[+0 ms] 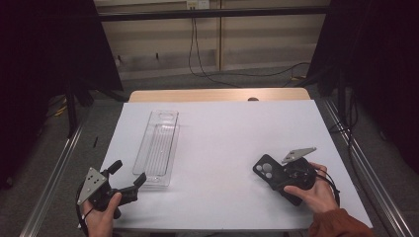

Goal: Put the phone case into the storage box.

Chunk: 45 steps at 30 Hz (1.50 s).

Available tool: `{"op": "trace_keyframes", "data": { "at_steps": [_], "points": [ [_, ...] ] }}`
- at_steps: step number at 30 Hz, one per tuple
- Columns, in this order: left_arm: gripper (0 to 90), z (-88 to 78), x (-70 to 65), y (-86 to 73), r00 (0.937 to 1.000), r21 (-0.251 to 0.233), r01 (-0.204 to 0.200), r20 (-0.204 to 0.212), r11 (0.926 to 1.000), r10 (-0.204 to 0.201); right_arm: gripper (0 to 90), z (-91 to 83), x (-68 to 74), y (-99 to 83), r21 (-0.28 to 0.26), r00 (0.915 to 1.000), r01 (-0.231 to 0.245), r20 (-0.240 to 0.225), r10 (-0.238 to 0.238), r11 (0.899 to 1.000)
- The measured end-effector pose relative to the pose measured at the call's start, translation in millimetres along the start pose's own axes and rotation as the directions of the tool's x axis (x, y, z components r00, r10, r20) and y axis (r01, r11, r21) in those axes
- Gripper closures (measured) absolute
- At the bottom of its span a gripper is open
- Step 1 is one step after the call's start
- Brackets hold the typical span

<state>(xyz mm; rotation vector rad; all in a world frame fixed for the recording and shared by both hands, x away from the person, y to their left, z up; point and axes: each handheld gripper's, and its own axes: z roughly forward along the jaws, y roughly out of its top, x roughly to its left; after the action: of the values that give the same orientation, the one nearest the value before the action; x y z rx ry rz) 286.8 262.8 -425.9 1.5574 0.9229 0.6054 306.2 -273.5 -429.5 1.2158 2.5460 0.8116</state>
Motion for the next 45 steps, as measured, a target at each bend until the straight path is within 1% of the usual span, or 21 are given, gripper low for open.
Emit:
{"op": "trace_keyframes", "data": {
  "at_steps": [5,10,17,20,22,23,25,27,28,30,32,35,36,37,38,39,40,45],
  "points": [
    [2.7,0.1,-0.5,0.1,1.0,-0.001,0.001,0.002,1.0,-0.001,15.1,-0.8,0.5,-0.1,-0.033,1.0,-0.005,-0.001,0.005,0.999],
    [2.7,0.3,-1.6,0.8,1.0,-0.003,0.001,0.009,1.0,-0.001,15.1,-3.4,-0.4,-0.5,-0.082,0.9998,-0.018,0.004,0.019,0.996],
    [2.9,1.0,-2.1,1.3,1.0,0.005,0.0,0.004,1.0,0.0,15.1,-7.4,-1.8,-1.6,-0.154,0.9992,-0.037,0.012,0.039,0.987],
    [3.0,1.3,-2.5,1.8,1.0,0.0,0.008,0.005,1.0,-0.008,15.1,-8.0,-2.0,-2.3,-0.177,0.9988,-0.041,0.017,0.045,0.983],
    [3.0,1.2,-2.3,2.1,1.0,0.0,0.004,0.004,1.0,-0.004,15.1,-7.9,-1.5,-2.5,-0.184,0.9986,-0.044,0.021,0.049,0.982],
    [2.9,1.2,-2.4,2.1,1.0,0.002,0.003,0.005,1.0,-0.003,15.1,-7.6,-1.3,-2.6,-0.199,0.9986,-0.044,0.019,0.049,0.979],
    [2.9,1.6,-2.8,2.5,1.0,0.002,-0.003,0.009,1.0,0.003,15.1,-7.3,-0.9,-2.4,-0.207,0.9987,-0.043,0.02,0.048,0.977],
    [2.9,1.7,-3.3,2.8,0.9998,0.007,-0.012,0.015,0.9999,0.012,15.1,-6.7,-0.2,-2.4,-0.231,0.999,-0.039,0.013,0.043,0.972],
    [2.9,1.9,-3.7,2.9,0.9998,0.008,-0.012,0.016,0.9999,0.012,15.1,-5.9,1.0,-2.0,-0.246,0.9991,-0.037,0.011,0.042,0.968],
    [2.9,1.8,-3.5,3.2,0.9998,0.011,-0.012,0.018,0.9999,0.012,15.1,-5.8,1.6,-2.0,-0.251,0.999,-0.04,0.008,0.043,0.967],
    [2.9,1.7,-3.5,3.5,0.9999,0.006,-0.006,0.016,1.0,0.006,15.1,-5.6,2.6,-1.9,-0.268,0.9993,-0.034,0.006,0.037,0.963],
    [2.8,1.7,-3.5,4.3,0.9997,0.008,-0.006,0.023,1.0,0.006,15.1,-5.7,3.3,-2.1,-0.297,0.999,-0.044,-0.003,0.045,0.954],
    [2.8,2.1,-4.2,4.6,0.9997,0.003,0.0,0.025,1.0,-0.001,15.1,-5.7,3.6,-2.1,-0.301,0.9989,-0.046,-0.003,0.047,0.952],
    [2.8,2.3,-4.5,5.1,0.9996,0.003,0.002,0.027,1.0,-0.002,15.1,-5.9,4.3,-1.9,-0.317,0.9988,-0.048,-0.004,0.049,0.947],
    [2.8,2.6,-4.5,5.5,0.9996,0.006,-0.003,0.029,1.0,0.003,15.1,-5.9,4.3,-1.9,-0.317,0.9988,-0.048,-0.004,0.049,0.947],
    [2.8,2.8,-4.6,5.8,0.9995,0.008,-0.006,0.032,0.9999,0.006,15.1,-5.7,5.3,-1.6,-0.33,0.9989,-0.046,-0.008,0.046,0.943],
    [2.8,3.0,-5.0,5.9,0.9993,0.01,-0.007,0.036,0.9999,0.007,15.1,-5.7,5.3,-1.6,-0.33,0.9989,-0.046,-0.008,0.046,0.943],
    [2.6,4.4,-6.9,7.6,0.9984,0.013,-0.009,0.056,0.9999,0.008,15.1,-5.2,7.7,-1.8,-0.354,0.9987,-0.051,-0.016,0.048,0.934]
  ]
}}
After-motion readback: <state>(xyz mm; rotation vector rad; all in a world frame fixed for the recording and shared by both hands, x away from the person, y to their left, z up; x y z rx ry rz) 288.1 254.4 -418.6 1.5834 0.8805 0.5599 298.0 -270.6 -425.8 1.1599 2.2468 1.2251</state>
